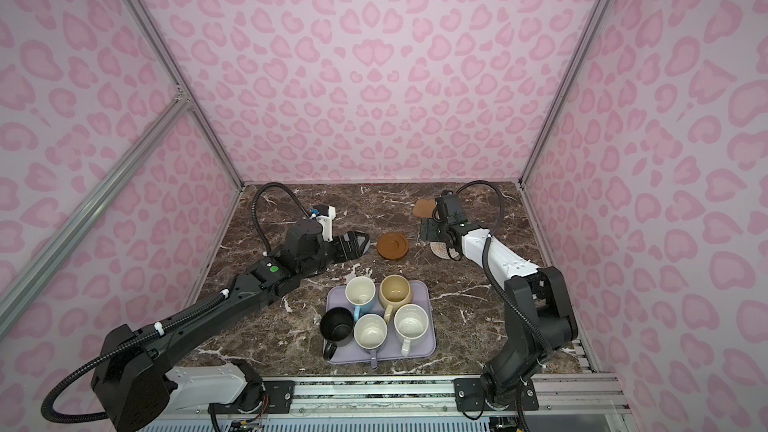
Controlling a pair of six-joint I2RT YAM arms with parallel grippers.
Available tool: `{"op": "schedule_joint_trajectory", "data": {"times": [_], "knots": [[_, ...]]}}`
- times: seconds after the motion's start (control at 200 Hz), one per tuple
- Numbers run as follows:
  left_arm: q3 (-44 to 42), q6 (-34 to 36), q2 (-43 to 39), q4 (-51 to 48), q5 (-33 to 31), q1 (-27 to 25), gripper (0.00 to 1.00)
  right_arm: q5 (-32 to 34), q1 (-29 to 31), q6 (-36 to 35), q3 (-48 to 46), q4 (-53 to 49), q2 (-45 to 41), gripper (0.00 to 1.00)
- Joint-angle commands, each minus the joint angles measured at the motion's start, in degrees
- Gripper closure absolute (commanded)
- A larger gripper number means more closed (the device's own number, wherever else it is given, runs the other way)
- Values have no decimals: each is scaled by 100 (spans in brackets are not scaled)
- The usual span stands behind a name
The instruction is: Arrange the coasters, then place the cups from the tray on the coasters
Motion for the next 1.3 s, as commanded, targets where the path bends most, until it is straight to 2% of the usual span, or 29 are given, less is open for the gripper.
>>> {"op": "schedule_joint_trajectory", "data": {"times": [0.0, 0.18, 0.35, 0.55, 0.755, 1.295], "knots": [[209, 127, 208, 7, -84, -66, 3, 87, -113, -12, 16, 85, 204, 9], [478, 52, 654, 9, -142, -161, 3, -73, -486, -131, 2, 108, 533, 19], [841, 118, 1061, -123, -111, -201, 3, 55, -491, -193, 40, 148, 742, 22], [1321, 81, 1470, -270, 177, -207, 3, 155, -517, -195, 313, -19, 1086, 35], [1299, 48, 1573, -254, 100, -211, 3, 232, -515, -133, 552, -285, 1480, 44], [1201, -14, 1548, -207, 344, -204, 3, 266, -462, -150, 822, -722, 1863, 53]]}}
